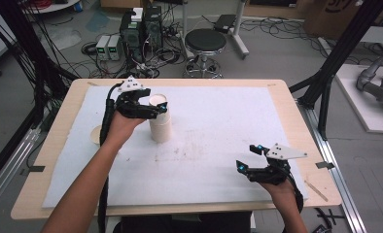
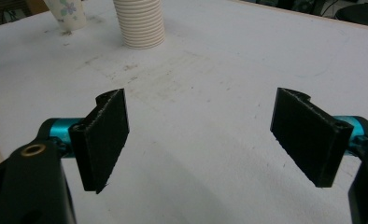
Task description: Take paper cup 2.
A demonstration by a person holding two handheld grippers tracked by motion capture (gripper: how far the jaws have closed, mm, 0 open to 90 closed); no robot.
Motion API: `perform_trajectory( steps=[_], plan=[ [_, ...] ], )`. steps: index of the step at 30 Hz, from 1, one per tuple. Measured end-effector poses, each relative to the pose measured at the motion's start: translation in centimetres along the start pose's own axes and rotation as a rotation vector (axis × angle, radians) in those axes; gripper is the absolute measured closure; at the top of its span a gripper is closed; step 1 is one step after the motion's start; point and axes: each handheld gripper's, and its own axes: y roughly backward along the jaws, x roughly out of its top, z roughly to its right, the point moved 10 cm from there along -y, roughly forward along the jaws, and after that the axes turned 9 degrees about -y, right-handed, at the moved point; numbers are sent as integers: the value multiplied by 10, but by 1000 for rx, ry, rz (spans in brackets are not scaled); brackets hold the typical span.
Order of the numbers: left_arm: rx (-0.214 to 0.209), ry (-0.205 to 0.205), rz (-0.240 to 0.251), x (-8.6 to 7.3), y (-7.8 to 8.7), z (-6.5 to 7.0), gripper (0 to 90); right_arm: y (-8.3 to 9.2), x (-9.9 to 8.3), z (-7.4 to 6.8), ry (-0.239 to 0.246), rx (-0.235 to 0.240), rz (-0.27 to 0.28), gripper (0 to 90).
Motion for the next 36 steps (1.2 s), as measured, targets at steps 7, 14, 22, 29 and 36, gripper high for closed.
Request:
perform_trajectory(
  steps=[7, 14, 22, 29, 36],
  plan=[
    [-18, 10, -26, -6, -7, -1, 192, 0, -1, 0, -2, 3, -4, 198],
    [-49, 22, -37, -10, -13, 0, 264, -1, -1, -1, -4, 4, -8, 198],
    [-48, 2, -36, -9, -12, 1, 339, -1, -2, 0, -8, 4, -11, 198],
    [-41, -5, -19, -4, -7, 1, 341, -1, -2, -1, -5, 6, -11, 199],
    [-48, -24, 22, 15, 6, 2, 350, -2, -2, -2, -6, 9, -14, 199]
  ],
)
